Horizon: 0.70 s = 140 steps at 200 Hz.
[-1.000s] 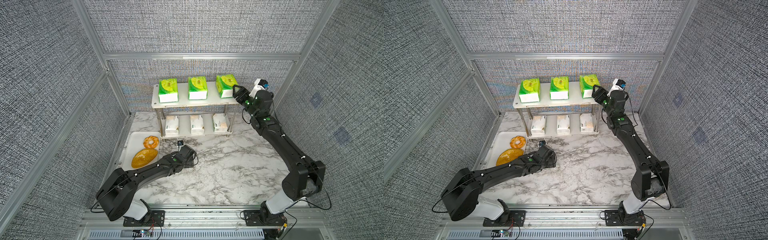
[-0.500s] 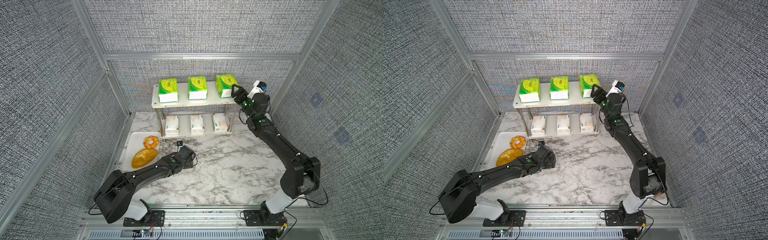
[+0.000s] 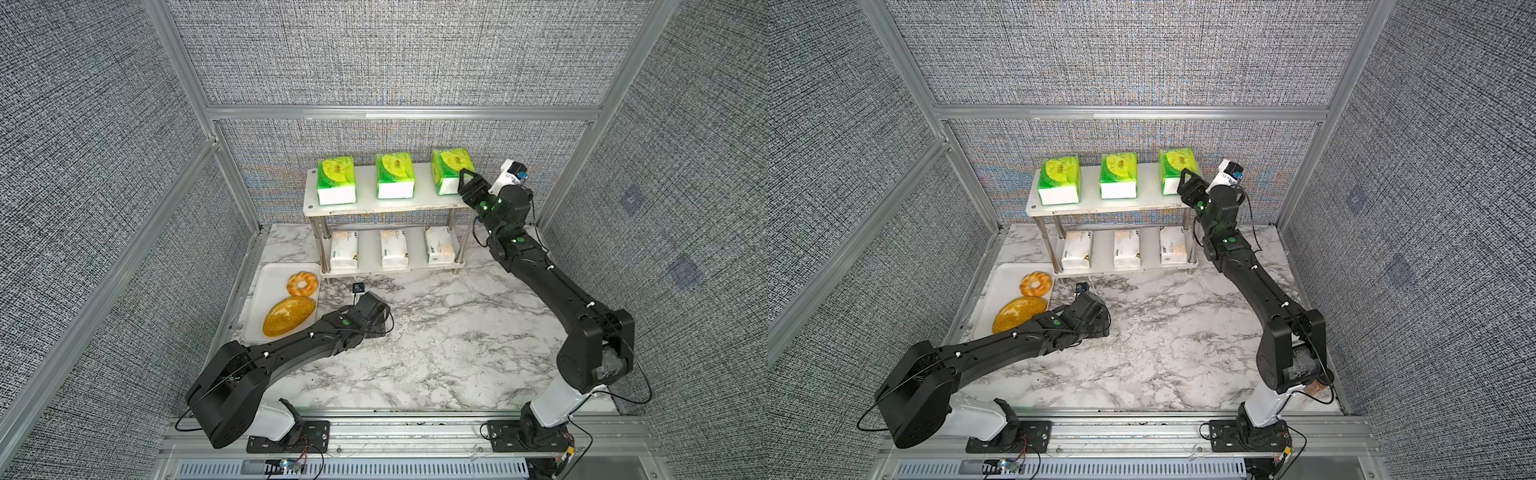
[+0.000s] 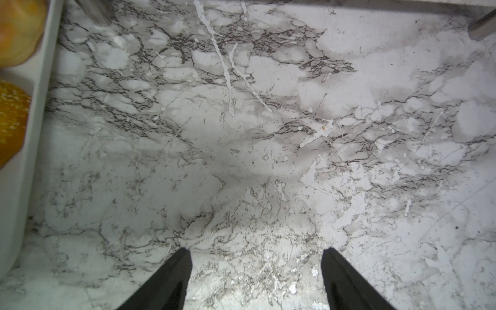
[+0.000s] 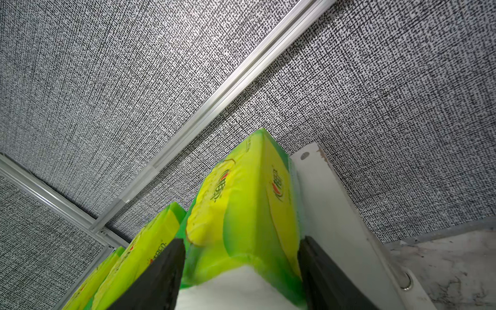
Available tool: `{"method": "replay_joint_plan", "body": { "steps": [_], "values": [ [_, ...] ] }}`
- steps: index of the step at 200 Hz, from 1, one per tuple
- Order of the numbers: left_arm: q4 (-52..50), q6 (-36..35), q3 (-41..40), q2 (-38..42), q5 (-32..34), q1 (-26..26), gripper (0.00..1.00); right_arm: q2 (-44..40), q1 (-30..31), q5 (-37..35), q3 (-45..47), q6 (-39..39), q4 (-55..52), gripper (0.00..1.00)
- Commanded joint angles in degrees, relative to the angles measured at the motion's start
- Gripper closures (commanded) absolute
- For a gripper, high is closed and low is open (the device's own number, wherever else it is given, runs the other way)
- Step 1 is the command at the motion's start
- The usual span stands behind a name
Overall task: Place the tissue boxes on the shelf by color
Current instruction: Place a box of tissues on the shelf.
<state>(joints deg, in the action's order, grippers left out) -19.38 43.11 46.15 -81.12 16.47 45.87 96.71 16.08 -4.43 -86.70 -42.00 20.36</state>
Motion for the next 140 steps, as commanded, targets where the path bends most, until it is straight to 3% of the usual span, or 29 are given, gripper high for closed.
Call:
{"method": "replay_joint_plan", "body": {
  "steps": [1,140],
  "values": [
    [0.1,0.1,-0.3,0.3,0.6,-0.1,0.19,-0.3,0.1,-0.5,-0.1,-0.2,-2.1,0.31],
    [0.3,0.2,-0.4,0.2,0.7,-0.1,0.19,-3.4,0.6,-6.0,2.1,1.2,-2.6,0.37]
  ]
}}
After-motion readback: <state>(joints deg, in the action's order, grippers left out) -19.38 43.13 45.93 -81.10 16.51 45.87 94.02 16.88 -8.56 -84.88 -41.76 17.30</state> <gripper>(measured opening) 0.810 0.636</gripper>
